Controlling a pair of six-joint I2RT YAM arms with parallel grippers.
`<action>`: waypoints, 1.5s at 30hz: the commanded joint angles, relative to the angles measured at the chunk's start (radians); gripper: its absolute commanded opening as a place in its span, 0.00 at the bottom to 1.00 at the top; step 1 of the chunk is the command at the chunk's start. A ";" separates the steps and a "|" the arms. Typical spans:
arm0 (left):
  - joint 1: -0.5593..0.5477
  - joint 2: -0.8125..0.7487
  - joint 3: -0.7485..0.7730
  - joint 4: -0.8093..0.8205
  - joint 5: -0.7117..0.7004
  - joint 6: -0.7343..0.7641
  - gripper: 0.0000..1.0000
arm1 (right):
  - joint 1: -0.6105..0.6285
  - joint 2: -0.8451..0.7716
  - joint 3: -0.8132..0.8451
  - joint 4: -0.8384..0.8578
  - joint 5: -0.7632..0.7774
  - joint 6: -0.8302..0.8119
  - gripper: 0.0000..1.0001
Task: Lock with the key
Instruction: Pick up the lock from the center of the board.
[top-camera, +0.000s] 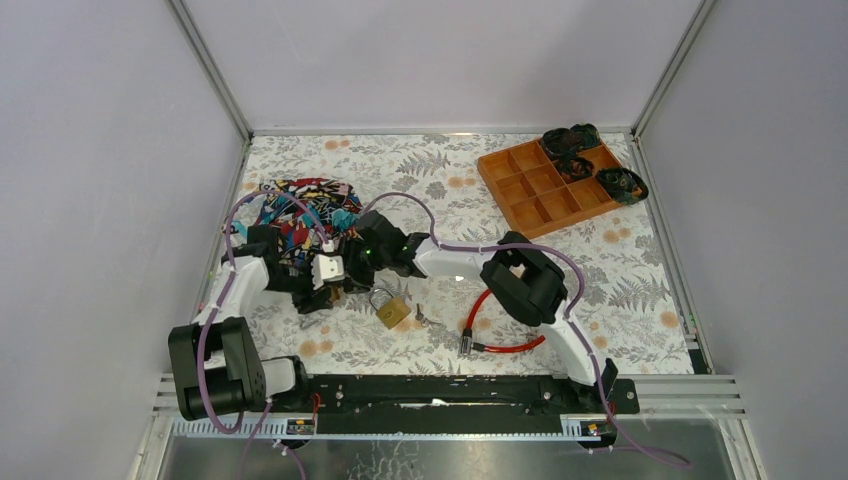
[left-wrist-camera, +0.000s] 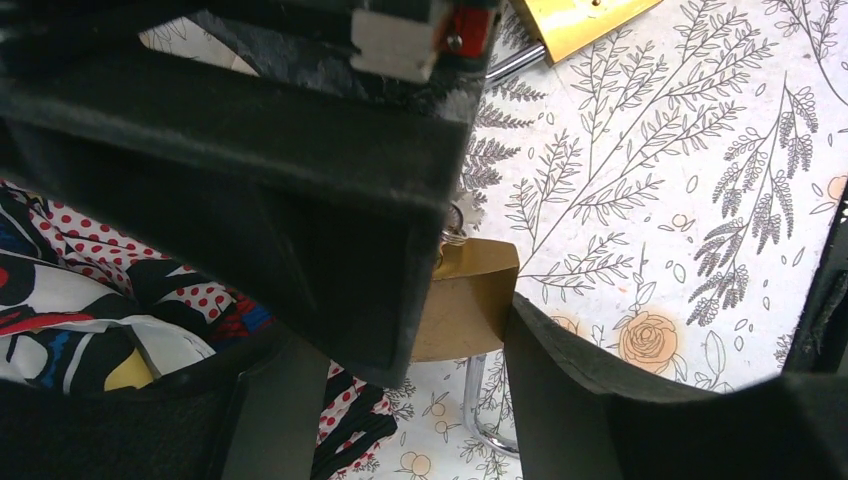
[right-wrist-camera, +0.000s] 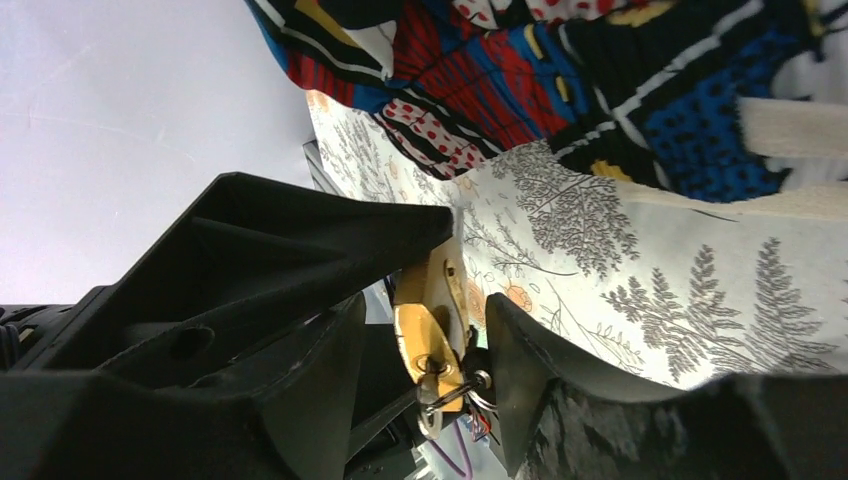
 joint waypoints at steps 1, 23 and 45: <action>-0.008 0.004 0.010 0.053 0.029 -0.022 0.00 | 0.020 0.014 0.068 -0.006 -0.059 0.021 0.53; 0.017 0.068 0.195 -0.296 0.040 0.151 0.99 | -0.087 -0.141 -0.116 0.081 -0.056 -0.007 0.00; -0.100 -0.059 0.235 -0.295 0.195 -0.018 0.98 | -0.221 -0.660 -0.481 0.191 -0.120 -0.193 0.00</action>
